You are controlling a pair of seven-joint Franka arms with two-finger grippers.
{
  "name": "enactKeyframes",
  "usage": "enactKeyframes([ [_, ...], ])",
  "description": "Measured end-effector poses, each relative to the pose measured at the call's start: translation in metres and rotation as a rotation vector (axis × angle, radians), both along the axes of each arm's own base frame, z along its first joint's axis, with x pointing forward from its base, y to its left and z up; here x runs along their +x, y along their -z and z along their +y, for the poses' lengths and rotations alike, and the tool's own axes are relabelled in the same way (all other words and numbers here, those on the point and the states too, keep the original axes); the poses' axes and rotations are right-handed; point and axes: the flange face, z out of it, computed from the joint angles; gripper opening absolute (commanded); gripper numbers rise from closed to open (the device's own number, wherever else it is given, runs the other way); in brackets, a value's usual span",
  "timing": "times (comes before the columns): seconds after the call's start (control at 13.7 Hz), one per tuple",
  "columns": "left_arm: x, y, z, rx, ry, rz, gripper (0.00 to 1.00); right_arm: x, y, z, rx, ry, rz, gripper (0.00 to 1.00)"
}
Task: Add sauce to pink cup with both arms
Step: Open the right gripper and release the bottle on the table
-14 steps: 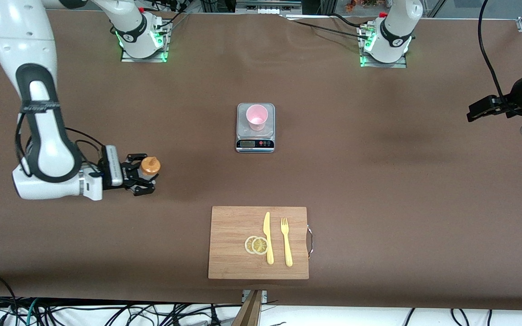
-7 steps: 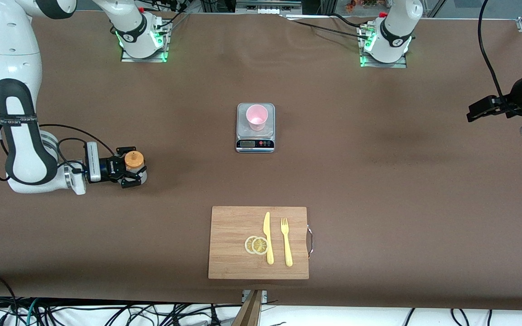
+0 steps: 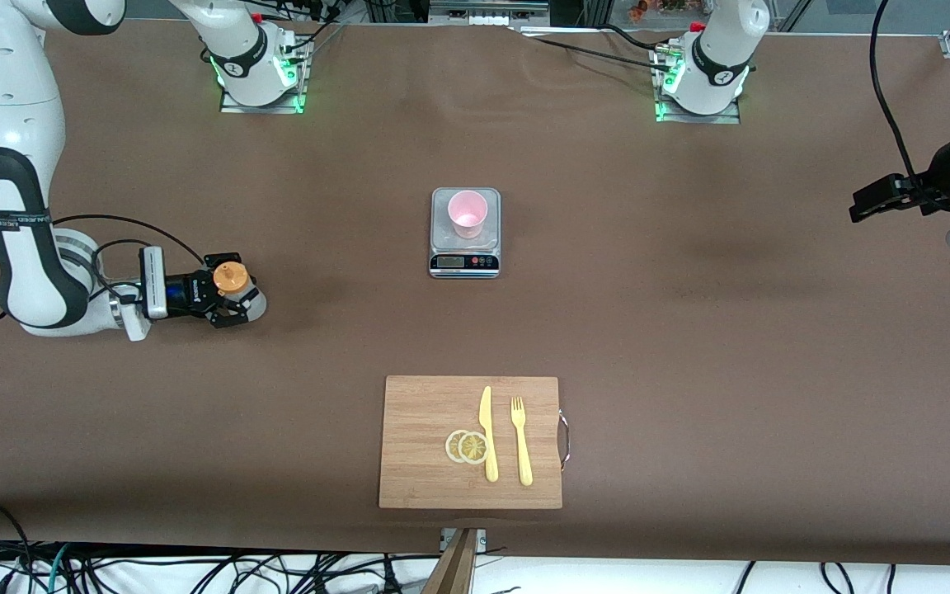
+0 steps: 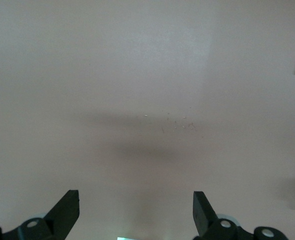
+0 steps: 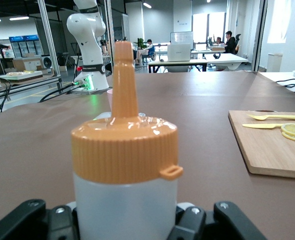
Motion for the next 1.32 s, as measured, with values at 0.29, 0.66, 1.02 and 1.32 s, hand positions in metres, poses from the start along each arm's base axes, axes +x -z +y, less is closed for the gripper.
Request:
enactKeyframes([
  [0.29,0.000,-0.003,0.001,0.000,-0.002,-0.007,1.00,-0.017,0.025,-0.010,0.045,0.006,0.013,0.00],
  [0.66,0.001,-0.006,-0.001,-0.033,-0.007,-0.016,1.00,-0.028,0.046,-0.018,0.087,0.022,0.027,0.00],
  [1.02,0.000,-0.007,0.001,-0.034,-0.009,-0.017,1.00,-0.030,0.047,-0.022,0.095,0.029,0.031,1.00],
  [1.32,0.000,-0.007,0.001,-0.034,-0.009,-0.017,1.00,-0.029,0.045,-0.022,0.105,0.042,0.028,1.00],
])
